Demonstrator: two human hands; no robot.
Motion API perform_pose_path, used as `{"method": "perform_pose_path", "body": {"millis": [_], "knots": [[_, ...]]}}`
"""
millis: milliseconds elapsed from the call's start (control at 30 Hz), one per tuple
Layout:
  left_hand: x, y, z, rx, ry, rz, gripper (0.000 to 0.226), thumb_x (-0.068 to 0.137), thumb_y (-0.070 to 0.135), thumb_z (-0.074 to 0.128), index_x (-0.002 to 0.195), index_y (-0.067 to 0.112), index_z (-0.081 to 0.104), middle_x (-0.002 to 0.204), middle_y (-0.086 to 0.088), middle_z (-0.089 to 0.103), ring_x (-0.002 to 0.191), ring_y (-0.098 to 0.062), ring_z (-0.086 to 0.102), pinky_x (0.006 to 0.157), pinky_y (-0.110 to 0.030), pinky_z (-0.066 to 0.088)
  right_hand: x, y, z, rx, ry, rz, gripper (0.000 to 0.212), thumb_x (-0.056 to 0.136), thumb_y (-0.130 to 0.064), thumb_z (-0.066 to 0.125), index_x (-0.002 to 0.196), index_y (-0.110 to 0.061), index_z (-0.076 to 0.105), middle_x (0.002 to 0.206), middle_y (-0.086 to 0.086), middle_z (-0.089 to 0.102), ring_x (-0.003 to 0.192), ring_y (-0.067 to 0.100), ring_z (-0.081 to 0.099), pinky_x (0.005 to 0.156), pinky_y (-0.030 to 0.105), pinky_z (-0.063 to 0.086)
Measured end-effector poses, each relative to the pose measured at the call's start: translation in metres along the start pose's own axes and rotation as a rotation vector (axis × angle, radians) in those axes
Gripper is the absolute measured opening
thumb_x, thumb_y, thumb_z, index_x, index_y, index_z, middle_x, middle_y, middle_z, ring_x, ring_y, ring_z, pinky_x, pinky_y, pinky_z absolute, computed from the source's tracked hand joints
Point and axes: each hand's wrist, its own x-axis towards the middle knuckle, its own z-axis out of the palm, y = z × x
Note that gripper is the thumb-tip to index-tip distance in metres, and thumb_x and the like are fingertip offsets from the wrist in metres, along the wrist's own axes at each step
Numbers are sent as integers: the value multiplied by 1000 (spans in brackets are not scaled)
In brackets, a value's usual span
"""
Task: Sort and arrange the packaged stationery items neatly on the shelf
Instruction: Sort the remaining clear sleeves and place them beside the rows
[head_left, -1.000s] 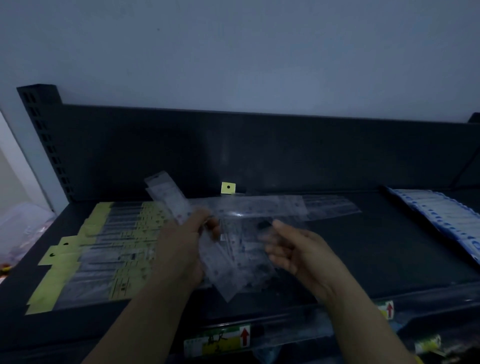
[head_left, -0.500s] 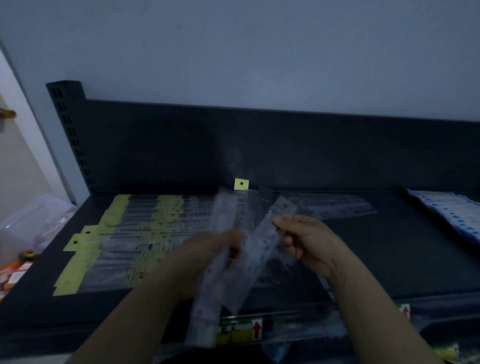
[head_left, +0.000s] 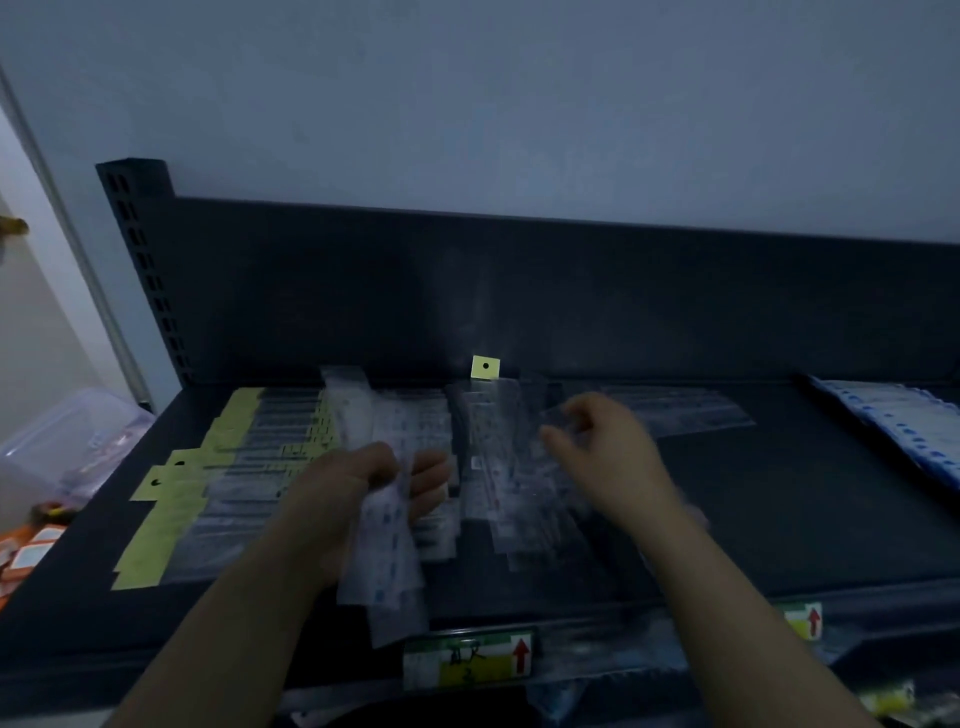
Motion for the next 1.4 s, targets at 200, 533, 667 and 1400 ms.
{"method": "perform_pose_path", "body": {"millis": [200, 533, 667, 1400], "knots": [[0, 0, -14, 4, 5, -29, 32, 89, -4, 36, 106, -10, 62, 82, -16, 70, 66, -20, 66, 56, -29, 59, 1, -28, 38, -359, -237, -173, 41, 82, -54, 56, 90, -16, 68, 102, 4, 62, 112, 26, 45, 87, 31, 38], [12, 0, -33, -73, -11, -41, 29, 89, -2, 33, 100, -3, 60, 72, -12, 73, 52, -18, 68, 48, -28, 57, 21, -30, 41, -405, -340, 160, 59, 64, -67, 69, 89, -15, 64, 102, 5, 67, 100, 24, 61, 85, 32, 48], [18, -1, -35, -68, -7, -63, 30, 85, -3, 33, 93, 0, 62, 68, -10, 72, 51, -17, 67, 44, -26, 54, 27, -25, 38, -107, -403, 316, 37, 65, -42, 81, 57, -14, 59, 61, -1, 62, 63, 15, 60, 59, 26, 48], [8, -30, 41, 203, -221, 83, 23, 78, -9, 69, 96, 3, 61, 65, -9, 55, 48, -13, 49, 41, -23, 38, -17, -38, 1, 959, -111, 524, 22, 81, -17, 69, 93, 2, 67, 88, 19, 72, 81, 33, 68, 78, 49, 57]]}}
